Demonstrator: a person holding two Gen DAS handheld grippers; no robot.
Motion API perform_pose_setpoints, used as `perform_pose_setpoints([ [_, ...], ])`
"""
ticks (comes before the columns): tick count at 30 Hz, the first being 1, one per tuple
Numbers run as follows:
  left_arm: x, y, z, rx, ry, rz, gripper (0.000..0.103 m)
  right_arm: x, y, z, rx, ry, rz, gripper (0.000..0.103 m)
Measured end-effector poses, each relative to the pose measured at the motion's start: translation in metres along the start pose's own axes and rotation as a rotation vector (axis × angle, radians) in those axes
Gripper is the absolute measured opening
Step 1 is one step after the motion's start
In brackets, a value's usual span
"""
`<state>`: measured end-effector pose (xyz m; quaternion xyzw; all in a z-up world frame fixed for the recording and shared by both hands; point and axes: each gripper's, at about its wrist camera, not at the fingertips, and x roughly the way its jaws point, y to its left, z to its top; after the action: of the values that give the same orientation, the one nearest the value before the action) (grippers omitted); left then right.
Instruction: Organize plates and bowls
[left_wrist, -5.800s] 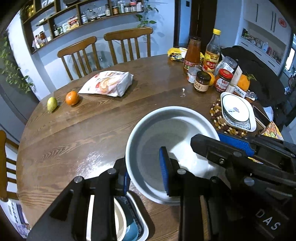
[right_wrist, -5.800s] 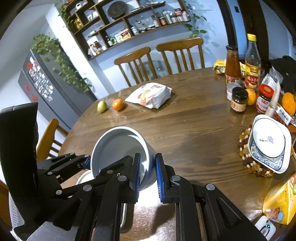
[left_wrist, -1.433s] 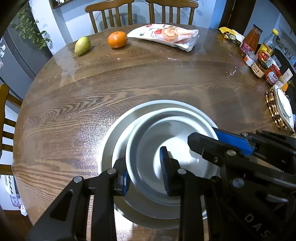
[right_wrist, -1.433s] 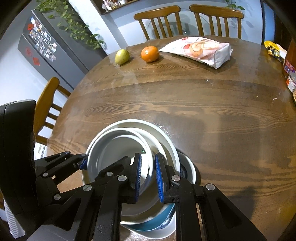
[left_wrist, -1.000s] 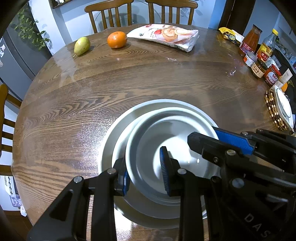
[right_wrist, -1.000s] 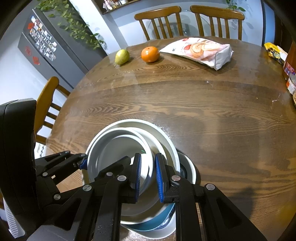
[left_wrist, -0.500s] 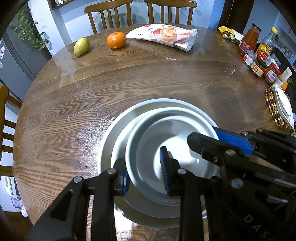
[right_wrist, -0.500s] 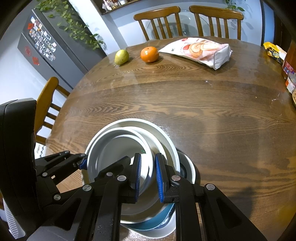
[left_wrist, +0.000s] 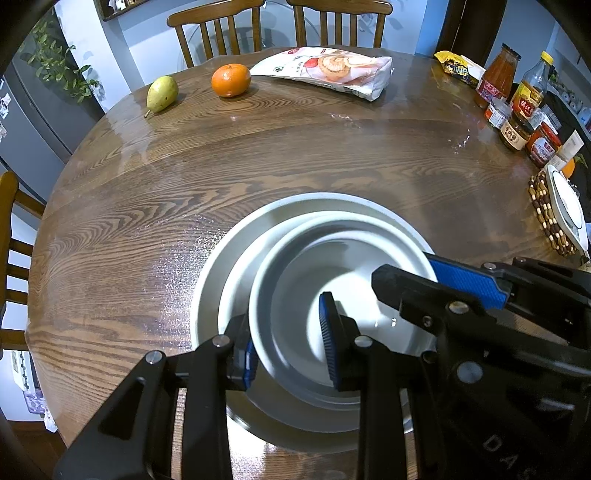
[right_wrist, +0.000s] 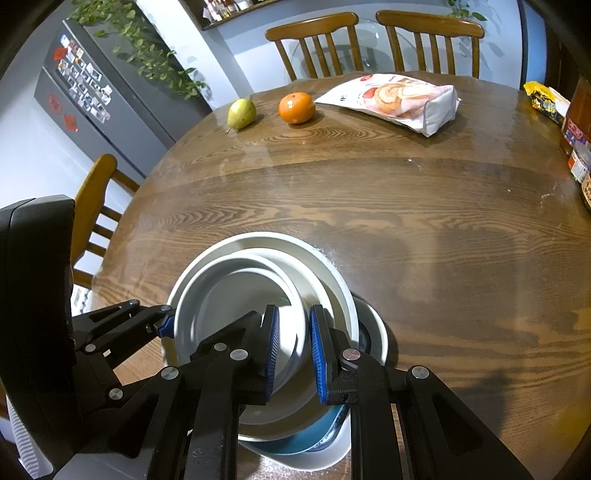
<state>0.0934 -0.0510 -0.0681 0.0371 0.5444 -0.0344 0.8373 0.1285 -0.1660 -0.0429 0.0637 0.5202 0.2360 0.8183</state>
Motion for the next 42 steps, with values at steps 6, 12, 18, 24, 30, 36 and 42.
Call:
perform_pose_setpoints([
  [6, -0.001, -0.002, -0.001, 0.003, -0.001, 0.005, 0.027, 0.000, 0.000, -0.001, 0.000, 0.000, 0.000, 0.019],
  [12, -0.002, -0.002, -0.003, 0.000, -0.002, 0.006, 0.028, 0.000, 0.000, -0.002, -0.001, 0.000, 0.000, 0.019],
  [18, -0.004, -0.002, -0.004, 0.003, -0.003, 0.009, 0.028, -0.001, -0.001, -0.005, 0.005, 0.002, 0.000, 0.019],
  [24, -0.004, 0.000, -0.005, 0.003, -0.004, 0.002, 0.028, -0.002, 0.003, -0.007, -0.003, 0.004, -0.015, 0.019],
  [30, -0.006, -0.002, -0.007, 0.014, -0.003, 0.003, 0.029, -0.002, 0.004, -0.007, 0.002, 0.004, -0.016, 0.019],
  [36, -0.007, -0.003, -0.008, 0.015, -0.005, -0.006, 0.029, -0.004, 0.005, -0.009, 0.010, 0.004, -0.024, 0.019],
  [42, -0.008, -0.003, -0.010, 0.016, -0.009, -0.017, 0.029, -0.006, 0.005, -0.012, 0.017, 0.000, -0.033, 0.019],
])
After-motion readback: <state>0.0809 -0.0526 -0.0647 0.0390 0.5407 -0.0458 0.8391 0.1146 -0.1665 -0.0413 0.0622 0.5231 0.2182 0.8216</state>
